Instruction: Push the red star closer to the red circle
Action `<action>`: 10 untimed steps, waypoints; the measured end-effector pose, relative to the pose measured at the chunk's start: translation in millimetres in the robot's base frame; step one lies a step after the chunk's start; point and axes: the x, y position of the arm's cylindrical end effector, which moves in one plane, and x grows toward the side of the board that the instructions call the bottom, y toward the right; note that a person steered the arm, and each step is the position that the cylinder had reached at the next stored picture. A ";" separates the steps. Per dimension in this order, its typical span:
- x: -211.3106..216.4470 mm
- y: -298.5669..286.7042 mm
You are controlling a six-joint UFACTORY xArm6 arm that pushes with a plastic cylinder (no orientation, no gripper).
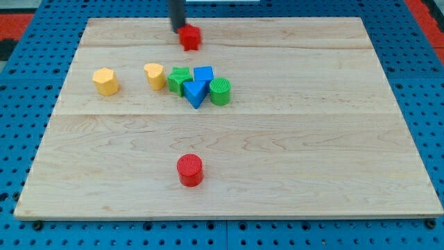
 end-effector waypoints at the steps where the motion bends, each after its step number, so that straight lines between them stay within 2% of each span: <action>1: 33.7 78.1; 2: 94.1 83.5; 3: 44.7 96.6; 4: -9.4 57.0; 5: -9.5 -6.1; 8: 148.9 110.7; 9: 180.9 113.7; 10: 211.0 91.4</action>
